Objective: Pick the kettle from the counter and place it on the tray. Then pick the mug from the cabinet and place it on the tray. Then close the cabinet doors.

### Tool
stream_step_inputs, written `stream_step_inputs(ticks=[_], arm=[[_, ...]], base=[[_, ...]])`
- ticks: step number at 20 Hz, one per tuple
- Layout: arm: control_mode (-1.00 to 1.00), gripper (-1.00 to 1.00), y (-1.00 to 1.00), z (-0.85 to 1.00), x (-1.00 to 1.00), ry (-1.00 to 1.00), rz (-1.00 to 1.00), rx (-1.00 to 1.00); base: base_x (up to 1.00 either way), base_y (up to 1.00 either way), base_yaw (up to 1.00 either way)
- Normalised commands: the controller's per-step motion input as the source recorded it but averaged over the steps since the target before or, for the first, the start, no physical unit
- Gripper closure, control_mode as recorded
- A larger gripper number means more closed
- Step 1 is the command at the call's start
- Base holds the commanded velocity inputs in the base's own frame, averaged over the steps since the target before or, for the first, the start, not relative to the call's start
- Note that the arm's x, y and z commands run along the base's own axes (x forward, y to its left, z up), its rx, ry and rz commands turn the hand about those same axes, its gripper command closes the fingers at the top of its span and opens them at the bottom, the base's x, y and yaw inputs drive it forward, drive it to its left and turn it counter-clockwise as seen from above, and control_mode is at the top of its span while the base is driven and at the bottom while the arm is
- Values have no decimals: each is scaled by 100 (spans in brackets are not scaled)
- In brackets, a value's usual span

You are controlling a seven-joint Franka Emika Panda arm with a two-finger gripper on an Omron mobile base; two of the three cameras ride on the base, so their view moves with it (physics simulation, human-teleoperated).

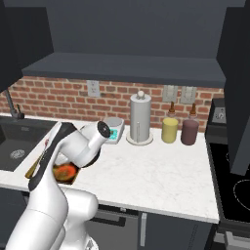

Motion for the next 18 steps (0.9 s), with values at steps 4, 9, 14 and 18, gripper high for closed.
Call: stream_step_inputs(ticks=[4, 9, 14, 18], arm=[[-100, 100, 5, -49, 0, 1, 10, -5], [-100, 100, 0, -50, 0, 1, 10, -5], [-100, 100, 0, -51, 3, 0, 9, -4], [-100, 100, 0, -41, 7, 0, 5, -1]], base=[[0, 0, 0], [0, 0, 0], [0, 0, 0], [0, 0, 0]])
